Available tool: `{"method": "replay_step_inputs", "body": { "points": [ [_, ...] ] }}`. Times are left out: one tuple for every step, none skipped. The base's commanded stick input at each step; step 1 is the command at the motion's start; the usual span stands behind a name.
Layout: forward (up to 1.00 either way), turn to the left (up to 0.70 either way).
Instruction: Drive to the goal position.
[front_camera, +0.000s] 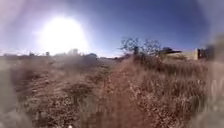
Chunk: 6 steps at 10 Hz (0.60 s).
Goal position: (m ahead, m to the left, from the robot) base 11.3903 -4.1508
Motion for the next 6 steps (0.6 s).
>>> {"method": "replay_step_inputs", "body": {
  "points": [
    [0.50,0.05],
    [0.50,0.36],
    [0.50,0.48],
    [0.50,0.00],
    [0.50,0.00],
    [0.50,0.00]
  ]
}}
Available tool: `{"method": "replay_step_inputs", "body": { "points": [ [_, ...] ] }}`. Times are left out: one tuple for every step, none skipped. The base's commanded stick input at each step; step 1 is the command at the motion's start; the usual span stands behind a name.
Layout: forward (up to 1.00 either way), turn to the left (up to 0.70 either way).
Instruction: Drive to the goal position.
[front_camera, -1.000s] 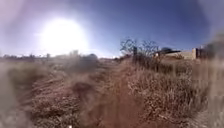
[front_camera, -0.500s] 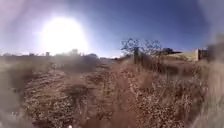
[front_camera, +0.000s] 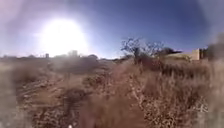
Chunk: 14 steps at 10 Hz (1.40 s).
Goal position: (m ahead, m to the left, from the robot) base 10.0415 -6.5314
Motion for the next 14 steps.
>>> {"method": "replay_step_inputs", "body": {
  "points": [
    [0.50,0.00],
    [0.50,0.00],
    [0.50,0.00],
    [0.50,0.00],
    [0.50,0.00],
    [0.50,0.00],
    [0.50,0.00],
    [0.50,0.00],
    [0.50,0.00],
    [0.50,0.00],
    [0.50,0.00],
    [0.50,0.00],
    [0.50,0.00],
    [0.50,0.00]
  ]
}}
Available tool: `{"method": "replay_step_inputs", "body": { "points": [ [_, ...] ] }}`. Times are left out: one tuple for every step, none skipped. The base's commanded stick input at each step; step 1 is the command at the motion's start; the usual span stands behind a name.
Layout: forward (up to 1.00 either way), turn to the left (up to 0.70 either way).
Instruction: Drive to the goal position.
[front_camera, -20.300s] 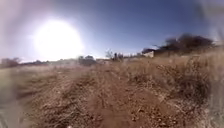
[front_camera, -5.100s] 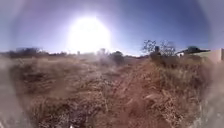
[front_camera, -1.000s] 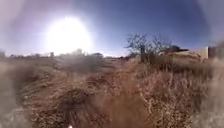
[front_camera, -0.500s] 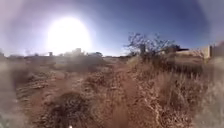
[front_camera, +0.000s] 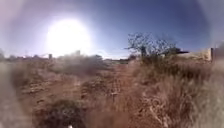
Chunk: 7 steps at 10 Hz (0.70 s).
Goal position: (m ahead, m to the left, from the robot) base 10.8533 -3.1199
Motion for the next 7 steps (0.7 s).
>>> {"method": "replay_step_inputs", "body": {
  "points": [
    [0.50,0.00],
    [0.50,0.00],
    [0.50,0.00],
    [0.50,0.00],
    [0.50,0.00],
    [0.50,0.00],
    [0.50,0.00]
  ]
}}
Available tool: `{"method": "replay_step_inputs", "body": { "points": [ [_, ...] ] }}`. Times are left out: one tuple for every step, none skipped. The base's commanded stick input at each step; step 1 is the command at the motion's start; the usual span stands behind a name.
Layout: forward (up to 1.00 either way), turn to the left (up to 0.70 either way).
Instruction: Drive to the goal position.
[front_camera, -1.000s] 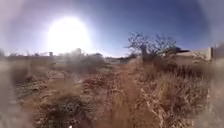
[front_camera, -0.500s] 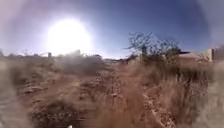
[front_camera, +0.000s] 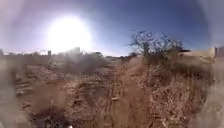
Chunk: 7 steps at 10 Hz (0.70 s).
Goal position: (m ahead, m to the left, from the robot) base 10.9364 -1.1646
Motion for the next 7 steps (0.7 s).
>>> {"method": "replay_step_inputs", "body": {
  "points": [
    [0.50,0.00],
    [0.50,0.00],
    [0.50,0.00],
    [0.50,0.00],
    [0.50,0.00],
    [0.50,0.00],
    [0.50,0.00]
  ]
}}
